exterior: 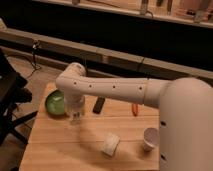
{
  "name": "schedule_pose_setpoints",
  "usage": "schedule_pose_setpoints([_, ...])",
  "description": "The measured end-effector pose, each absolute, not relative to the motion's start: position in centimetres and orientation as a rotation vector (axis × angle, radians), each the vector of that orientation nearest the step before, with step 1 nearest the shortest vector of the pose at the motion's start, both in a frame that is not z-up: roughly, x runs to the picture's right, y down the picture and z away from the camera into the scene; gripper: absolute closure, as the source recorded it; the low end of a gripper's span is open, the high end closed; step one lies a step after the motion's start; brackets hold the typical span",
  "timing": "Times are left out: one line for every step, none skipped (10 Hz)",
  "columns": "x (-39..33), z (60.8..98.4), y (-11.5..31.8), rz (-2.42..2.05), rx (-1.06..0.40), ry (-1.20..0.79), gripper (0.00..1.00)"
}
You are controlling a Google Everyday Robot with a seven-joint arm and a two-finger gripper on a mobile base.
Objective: Place the bottle in the ceramic bowl
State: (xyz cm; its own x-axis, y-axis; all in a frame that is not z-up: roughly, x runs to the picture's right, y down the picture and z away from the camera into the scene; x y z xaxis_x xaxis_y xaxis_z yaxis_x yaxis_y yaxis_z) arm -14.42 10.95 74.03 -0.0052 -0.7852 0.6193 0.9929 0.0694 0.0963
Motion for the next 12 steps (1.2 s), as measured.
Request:
schedule_pose_setpoints([-14.5,73.9,10.3,-1.466,-0.425,-0.617,0.98])
schedule_pose_setpoints([-14.8,73.7,9.6,-1.464,-0.42,-0.623,0.98])
schedule_pose_setpoints([-15.2,73.7,9.1,-1.466,-0.417,-0.632,0.98])
schedule_pose_setpoints([-15.4,73.6,8.9,-1.469,-0.416,-0.633,0.98])
schedule_pose_setpoints([-15.3,73.8,8.8,-1.466,-0.415,-0.631,0.98])
schedule_pose_setpoints([-15.6,73.9,8.6,-1.46,-0.41,-0.634,0.98])
schedule_pose_setpoints([-15.6,74.0,8.0,-1.453,-0.403,-0.642,0.98])
schedule_pose_setpoints([-15.3,74.0,7.6,-1.451,-0.401,-0.64,0.98])
schedule_pose_setpoints([-15.0,73.8,7.0,-1.447,-0.406,-0.641,0.98])
schedule_pose_setpoints([-15.3,73.7,6.8,-1.448,-0.402,-0.645,0.98])
schedule_pose_setpoints([-15.8,73.7,6.8,-1.45,-0.401,-0.648,0.98])
schedule_pose_setpoints([-16.1,73.8,6.7,-1.449,-0.398,-0.651,0.98])
